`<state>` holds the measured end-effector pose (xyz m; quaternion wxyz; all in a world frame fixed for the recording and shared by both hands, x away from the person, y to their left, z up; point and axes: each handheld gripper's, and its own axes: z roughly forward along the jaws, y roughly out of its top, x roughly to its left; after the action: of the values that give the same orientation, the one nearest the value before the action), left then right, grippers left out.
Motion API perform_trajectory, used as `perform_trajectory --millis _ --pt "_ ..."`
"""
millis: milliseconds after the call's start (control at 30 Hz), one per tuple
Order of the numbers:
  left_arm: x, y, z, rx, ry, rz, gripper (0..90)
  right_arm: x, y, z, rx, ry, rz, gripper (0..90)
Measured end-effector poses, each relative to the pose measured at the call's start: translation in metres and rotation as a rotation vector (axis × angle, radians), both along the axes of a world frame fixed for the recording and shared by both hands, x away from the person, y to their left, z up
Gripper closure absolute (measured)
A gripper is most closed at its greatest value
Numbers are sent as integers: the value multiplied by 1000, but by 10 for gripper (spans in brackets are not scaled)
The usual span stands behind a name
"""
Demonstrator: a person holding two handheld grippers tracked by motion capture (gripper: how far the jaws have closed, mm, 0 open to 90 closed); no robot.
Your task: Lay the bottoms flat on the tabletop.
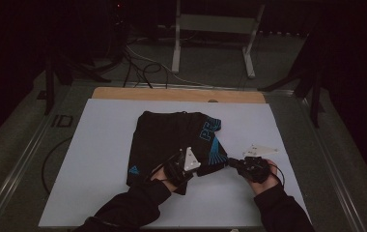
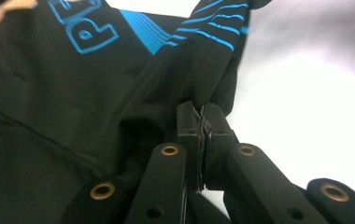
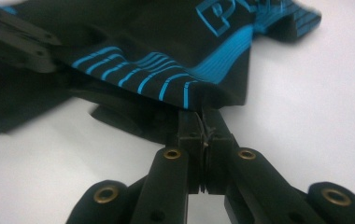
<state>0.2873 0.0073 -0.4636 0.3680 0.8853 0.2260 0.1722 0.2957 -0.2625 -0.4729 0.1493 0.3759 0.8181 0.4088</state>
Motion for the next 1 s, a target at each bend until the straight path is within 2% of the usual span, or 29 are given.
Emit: perform_trajectory --millis 167,267,500,567,633,700,767,833,867,967,1000 --pt "4 12 22 -16 -53 14 884 -3 1 20 37 -40 28 895" --pt "4 18 32 -37 -61 9 883 -3 3 31 33 -49 24 897" --pt "-12 26 44 -19 -84 -47 884 -17 2 52 71 -99 71 896" --pt "-17 28 44 -7 -97 -52 883 -21 3 53 77 -86 84 896" --pt "-20 30 41 1 -88 -60 882 -25 5 50 80 -72 94 896" --pt "-22 32 33 5 -63 -63 879 -29 7 44 64 -57 101 896" --pt "-25 32 21 12 -27 -75 879 -30 9 36 69 -23 105 897" --pt "-25 32 21 12 -27 -75 879 -30 11 31 62 -8 103 897" --pt "-29 31 1 34 22 -86 878 -30 14 22 41 14 108 896" --pt "-32 27 -15 30 58 -89 853 -28 17 14 31 35 104 896" --pt "-33 25 -19 26 64 -80 789 -27 17 14 20 30 102 896"
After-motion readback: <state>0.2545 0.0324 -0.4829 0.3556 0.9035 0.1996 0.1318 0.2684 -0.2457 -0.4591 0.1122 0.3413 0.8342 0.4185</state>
